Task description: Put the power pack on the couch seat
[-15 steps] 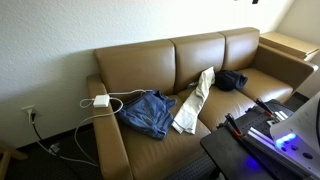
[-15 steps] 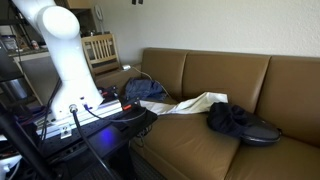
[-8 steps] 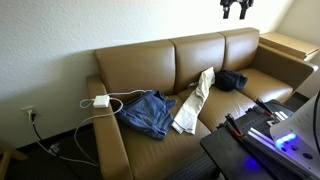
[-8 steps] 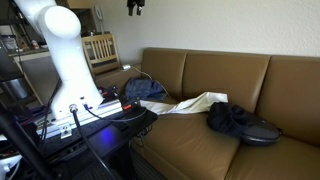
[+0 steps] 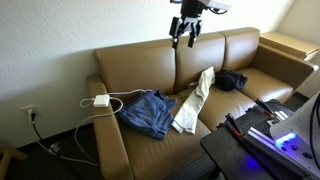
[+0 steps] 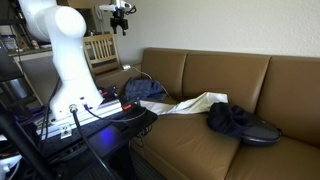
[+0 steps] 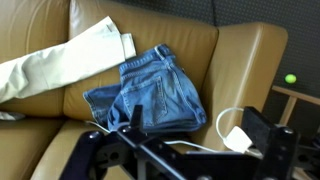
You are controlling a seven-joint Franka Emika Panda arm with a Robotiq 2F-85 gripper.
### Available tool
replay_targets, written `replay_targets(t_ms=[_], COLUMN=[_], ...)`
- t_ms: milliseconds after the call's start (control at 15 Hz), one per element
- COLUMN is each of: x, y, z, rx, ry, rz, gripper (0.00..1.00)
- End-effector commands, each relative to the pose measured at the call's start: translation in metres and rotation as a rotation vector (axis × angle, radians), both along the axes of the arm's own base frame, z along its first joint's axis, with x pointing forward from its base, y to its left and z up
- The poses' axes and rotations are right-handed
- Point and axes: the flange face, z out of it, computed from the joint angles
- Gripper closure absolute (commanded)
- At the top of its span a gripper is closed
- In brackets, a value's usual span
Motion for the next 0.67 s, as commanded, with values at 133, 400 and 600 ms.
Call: replay_targets(t_ms=[133, 400, 600], x=[0.015, 0.011, 0.012], y=[0.051, 0.045, 0.046], z=[-0.042, -0.047, -0.058], rx=[0.037, 0.075, 0.069], ry=[-0.16, -0.077, -0.049], rz=[-0.033, -0.041, -0.029], gripper=[0.0, 0.0, 0.0])
